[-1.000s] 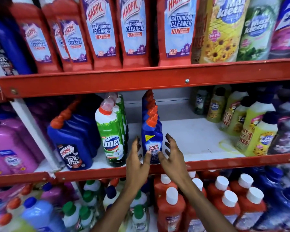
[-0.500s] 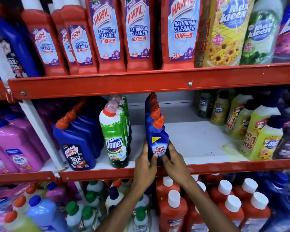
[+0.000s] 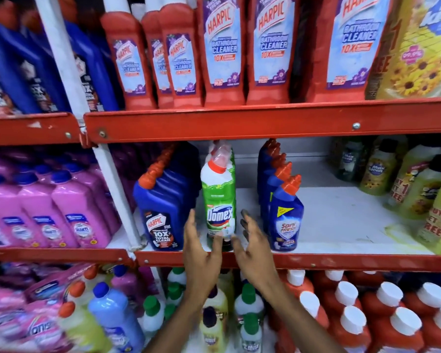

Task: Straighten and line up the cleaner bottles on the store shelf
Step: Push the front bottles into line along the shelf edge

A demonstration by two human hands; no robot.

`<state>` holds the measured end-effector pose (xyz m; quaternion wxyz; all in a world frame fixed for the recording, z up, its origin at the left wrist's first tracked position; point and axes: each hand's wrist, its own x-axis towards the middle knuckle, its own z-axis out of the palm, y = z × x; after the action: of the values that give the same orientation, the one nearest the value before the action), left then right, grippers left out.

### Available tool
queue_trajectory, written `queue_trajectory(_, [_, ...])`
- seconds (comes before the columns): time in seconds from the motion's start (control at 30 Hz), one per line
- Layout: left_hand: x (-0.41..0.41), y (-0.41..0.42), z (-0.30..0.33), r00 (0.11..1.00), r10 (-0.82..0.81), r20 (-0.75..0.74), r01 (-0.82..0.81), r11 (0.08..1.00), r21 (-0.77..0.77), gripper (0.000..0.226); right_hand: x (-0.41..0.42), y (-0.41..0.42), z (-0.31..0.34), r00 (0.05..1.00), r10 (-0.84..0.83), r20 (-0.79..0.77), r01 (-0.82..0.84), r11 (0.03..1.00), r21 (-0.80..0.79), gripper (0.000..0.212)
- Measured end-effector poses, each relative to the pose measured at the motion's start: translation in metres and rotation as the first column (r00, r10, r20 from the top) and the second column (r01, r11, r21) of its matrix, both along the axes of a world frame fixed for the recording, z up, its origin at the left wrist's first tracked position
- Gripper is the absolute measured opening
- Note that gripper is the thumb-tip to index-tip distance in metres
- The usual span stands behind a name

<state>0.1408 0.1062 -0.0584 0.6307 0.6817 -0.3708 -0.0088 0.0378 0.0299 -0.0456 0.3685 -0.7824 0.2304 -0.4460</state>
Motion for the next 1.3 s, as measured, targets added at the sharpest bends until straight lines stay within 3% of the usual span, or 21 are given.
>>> queue_trajectory(0.07, [0.017,-0.004,-0.002,0.998,-0.065,0.002,0.064,0.989,0.13,0.077,0.011,-0.004,0.0,0.997,0.059,-0.056,-0.06,0.998,-0.034,0.05])
queue_trajectory(0.1, [0.021,-0.006,-0.005,0.996,-0.095,0.004,0.093,0.983,0.157,0.066,0.015,-0.007,-0.002,0.995,0.068,-0.077,-0.071,0.997,-0.038,0.048])
queue_trajectory(0.2, [0.024,-0.01,-0.01,0.993,-0.106,0.055,0.099,0.988,0.122,0.039,0.019,-0.011,-0.006,0.994,0.052,-0.093,-0.055,0.998,-0.03,0.044])
queue_trajectory(0.4, [0.021,-0.009,-0.008,0.985,-0.139,0.099,0.133,0.989,0.068,0.049,0.018,-0.008,-0.008,0.995,0.001,-0.096,0.0,1.0,0.007,0.043])
queue_trajectory(0.5, [0.02,-0.004,-0.006,0.983,-0.157,0.098,0.151,0.986,0.068,0.058,0.019,-0.001,-0.011,0.996,-0.076,-0.046,0.078,0.996,0.032,0.052])
queue_trajectory(0.57, [0.019,0.008,-0.004,0.994,-0.087,0.07,0.087,0.996,0.011,0.059,0.017,0.013,-0.012,0.967,-0.242,0.083,0.237,0.969,0.063,0.05])
queue_trajectory(0.63, [0.023,0.026,0.001,0.997,0.046,0.065,-0.037,0.989,-0.142,0.045,0.018,0.028,-0.009,0.903,-0.357,0.237,0.361,0.932,0.028,0.033])
queue_trajectory(0.7, [0.034,0.046,0.004,0.974,0.21,0.089,-0.174,0.937,-0.304,0.032,0.028,0.042,-0.006,0.913,-0.304,0.271,0.33,0.942,-0.055,0.024])
queue_trajectory(0.77, [0.053,0.058,0.001,0.949,0.31,0.057,-0.271,0.895,-0.355,0.032,0.046,0.052,-0.004,0.968,-0.176,0.178,0.194,0.977,-0.091,0.025])
queue_trajectory(0.87, [0.08,0.066,-0.001,0.963,0.266,-0.051,-0.271,0.941,-0.202,0.057,0.081,0.056,-0.003,0.999,-0.036,-0.001,0.036,0.999,-0.035,0.037])
queue_trajectory(0.93, [0.097,0.068,-0.004,0.977,0.207,-0.042,-0.21,0.972,-0.102,0.069,0.103,0.055,-0.003,0.997,0.022,-0.068,-0.024,0.999,-0.025,0.044])
queue_trajectory(1.07, [0.12,0.064,-0.008,0.996,0.084,0.017,-0.085,0.996,0.012,0.061,0.116,0.05,-0.006,0.991,-0.014,-0.134,0.014,1.0,-0.002,0.043])
queue_trajectory(1.3, [0.125,0.066,-0.009,0.997,0.041,0.059,-0.04,0.999,-0.011,0.057,0.123,0.048,-0.017,0.994,-0.035,-0.107,0.042,0.997,0.062,0.041])
